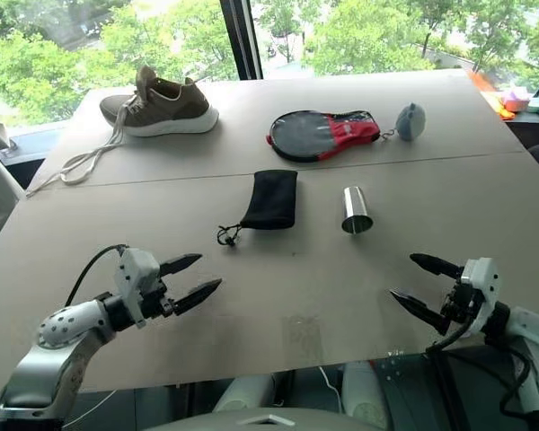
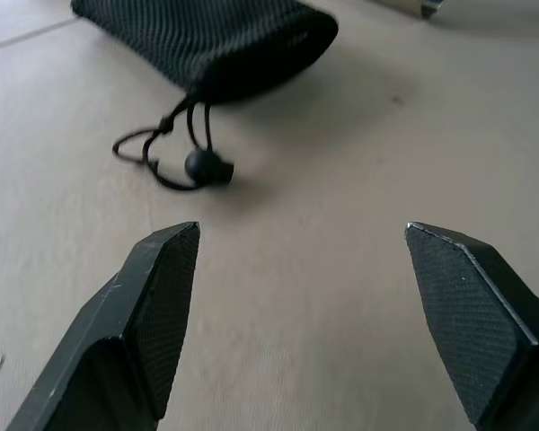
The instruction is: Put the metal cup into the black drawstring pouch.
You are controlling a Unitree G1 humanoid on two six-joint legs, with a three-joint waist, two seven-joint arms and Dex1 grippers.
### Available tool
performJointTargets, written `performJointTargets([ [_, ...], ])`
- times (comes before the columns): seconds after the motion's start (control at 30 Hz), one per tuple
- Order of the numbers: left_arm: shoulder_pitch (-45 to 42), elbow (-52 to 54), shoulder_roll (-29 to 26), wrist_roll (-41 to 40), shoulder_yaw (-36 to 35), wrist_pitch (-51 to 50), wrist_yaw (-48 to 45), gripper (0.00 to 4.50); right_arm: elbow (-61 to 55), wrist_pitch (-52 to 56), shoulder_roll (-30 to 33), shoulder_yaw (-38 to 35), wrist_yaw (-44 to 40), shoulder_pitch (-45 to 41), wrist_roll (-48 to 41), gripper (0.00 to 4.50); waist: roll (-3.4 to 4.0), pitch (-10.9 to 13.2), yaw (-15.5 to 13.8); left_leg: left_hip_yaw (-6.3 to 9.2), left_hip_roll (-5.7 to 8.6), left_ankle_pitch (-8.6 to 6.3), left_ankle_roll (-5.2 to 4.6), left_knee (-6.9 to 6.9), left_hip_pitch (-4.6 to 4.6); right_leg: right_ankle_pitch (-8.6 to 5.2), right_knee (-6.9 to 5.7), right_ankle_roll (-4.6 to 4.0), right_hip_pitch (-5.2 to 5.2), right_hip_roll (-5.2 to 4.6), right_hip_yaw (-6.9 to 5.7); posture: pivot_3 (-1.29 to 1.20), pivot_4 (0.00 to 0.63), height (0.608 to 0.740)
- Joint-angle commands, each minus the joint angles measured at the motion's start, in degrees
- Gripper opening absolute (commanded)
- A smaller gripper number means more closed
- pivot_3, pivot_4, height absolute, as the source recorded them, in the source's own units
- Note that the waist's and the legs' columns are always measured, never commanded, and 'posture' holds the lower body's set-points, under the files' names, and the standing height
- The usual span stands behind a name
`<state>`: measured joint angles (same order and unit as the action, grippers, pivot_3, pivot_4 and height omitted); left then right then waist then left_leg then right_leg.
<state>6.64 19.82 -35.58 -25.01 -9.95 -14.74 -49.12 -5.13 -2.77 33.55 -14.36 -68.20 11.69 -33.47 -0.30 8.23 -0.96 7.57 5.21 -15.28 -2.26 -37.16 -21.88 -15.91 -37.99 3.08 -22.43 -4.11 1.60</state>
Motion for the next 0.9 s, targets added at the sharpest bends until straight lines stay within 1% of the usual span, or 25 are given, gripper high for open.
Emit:
performJointTargets([
  [0.03, -6.2, 2.2, -0.8, 1.1, 1.7, -0.4, 1.4, 3.80, -5.0, -0.1, -1.4, 0.4, 1.8, 0.6, -1.1, 4.49, 0.03, 0.0, 0.1, 0.00, 0.00, 0.00, 0.00, 0.00, 0.00, 0.00, 0.00, 0.00, 0.00, 0.01, 0.00, 0.00, 0.150, 0.740],
  [0.17, -14.2, -2.2, -3.3, 9.0, 7.2, 4.7, -0.5, 3.80, -9.5, 0.5, -3.3, 2.7, 4.5, 1.3, 0.0, 4.49, 0.02, 0.0, 0.2, -0.02, 0.02, 0.14, 0.24, 0.01, 0.01, 0.00, 0.00, 0.00, 0.00, 0.03, 0.04, 0.00, 0.150, 0.740],
  [0.27, -20.4, -6.6, -4.6, 12.7, 11.7, 4.4, -2.1, 3.80, -11.7, 1.2, -3.6, 4.2, 6.0, 2.4, 0.8, 4.49, 0.02, 0.0, 0.2, -0.07, 0.02, 0.15, 0.26, 0.03, 0.00, 0.00, 0.00, 0.01, -0.02, 0.05, 0.12, 0.00, 0.150, 0.740],
  [0.37, -27.0, -13.1, -4.7, 16.9, 16.1, 7.4, -4.4, 3.80, -11.9, 0.8, -3.3, 5.0, 6.4, 3.3, 2.1, 4.49, -0.01, 0.0, 0.0, -0.02, 0.05, 0.15, 0.26, 0.01, -0.04, 0.00, 0.01, 0.01, -0.05, 0.04, 0.03, 0.00, 0.150, 0.740],
  [0.53, -36.2, -25.3, -3.2, 21.6, 20.4, 15.2, -7.2, 3.80, -11.7, 1.0, -3.0, 3.9, 7.6, 3.4, 2.1, 4.49, -0.07, 0.1, 0.2, -0.01, 0.08, 0.16, 0.26, -0.03, -0.05, 0.02, -0.01, 0.04, -0.04, 0.04, 0.02, 0.00, 0.150, 0.740],
  [0.6, -38.4, -29.7, -2.0, 22.7, 21.4, 17.9, -7.5, 3.80, -12.1, 1.1, -2.8, 3.5, 8.0, 3.8, 2.0, 4.49, -0.07, 0.1, 0.2, -0.03, 0.08, 0.16, 0.26, -0.03, -0.05, 0.02, -0.01, 0.04, -0.05, 0.06, 0.00, 0.00, 0.150, 0.740],
  [0.7, -40.0, -33.6, -0.7, 23.5, 22.1, 20.4, -7.6, 3.80, -12.3, 0.7, -2.9, 3.2, 8.8, 4.3, 2.2, 4.49, -0.08, 0.1, 0.4, -0.04, 0.07, 0.16, 0.26, -0.04, -0.06, 0.02, -0.02, 0.04, -0.06, 0.07, 0.01, 0.00, 0.150, 0.740],
  [0.9, -41.5, -35.8, -0.1, 24.5, 23.4, 24.1, -11.0, 3.80, -12.4, -0.7, -3.3, 2.3, 10.6, 5.7, 2.7, 4.49, -0.12, 0.1, 0.3, -0.03, 0.07, 0.17, 0.26, -0.07, -0.13, 0.02, -0.01, 0.05, -0.11, 0.06, 0.02, 0.00, 0.150, 0.740],
])
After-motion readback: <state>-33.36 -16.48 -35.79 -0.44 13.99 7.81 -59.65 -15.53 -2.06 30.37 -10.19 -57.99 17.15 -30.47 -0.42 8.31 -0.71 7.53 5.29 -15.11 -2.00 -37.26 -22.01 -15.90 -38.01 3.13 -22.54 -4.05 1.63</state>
